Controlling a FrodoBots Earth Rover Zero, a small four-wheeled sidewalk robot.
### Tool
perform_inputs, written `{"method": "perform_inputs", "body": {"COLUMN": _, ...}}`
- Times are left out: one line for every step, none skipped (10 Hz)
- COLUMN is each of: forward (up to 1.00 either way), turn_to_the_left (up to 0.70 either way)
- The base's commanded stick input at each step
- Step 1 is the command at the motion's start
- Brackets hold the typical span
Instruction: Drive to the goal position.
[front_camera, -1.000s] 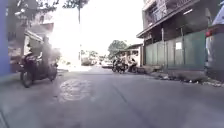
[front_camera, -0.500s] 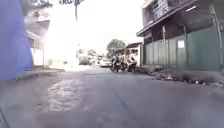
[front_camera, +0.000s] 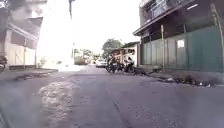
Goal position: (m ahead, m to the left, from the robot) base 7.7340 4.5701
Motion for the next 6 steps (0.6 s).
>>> {"method": "perform_inputs", "body": {"forward": 0.91, "turn_to_the_left": -0.01}}
{"method": "perform_inputs", "body": {"forward": 0.93, "turn_to_the_left": -0.01}}
{"method": "perform_inputs", "body": {"forward": 0.95, "turn_to_the_left": -0.01}}
{"method": "perform_inputs", "body": {"forward": 0.97, "turn_to_the_left": -0.01}}
{"method": "perform_inputs", "body": {"forward": 0.97, "turn_to_the_left": -0.01}}
{"method": "perform_inputs", "body": {"forward": 0.97, "turn_to_the_left": -0.01}}
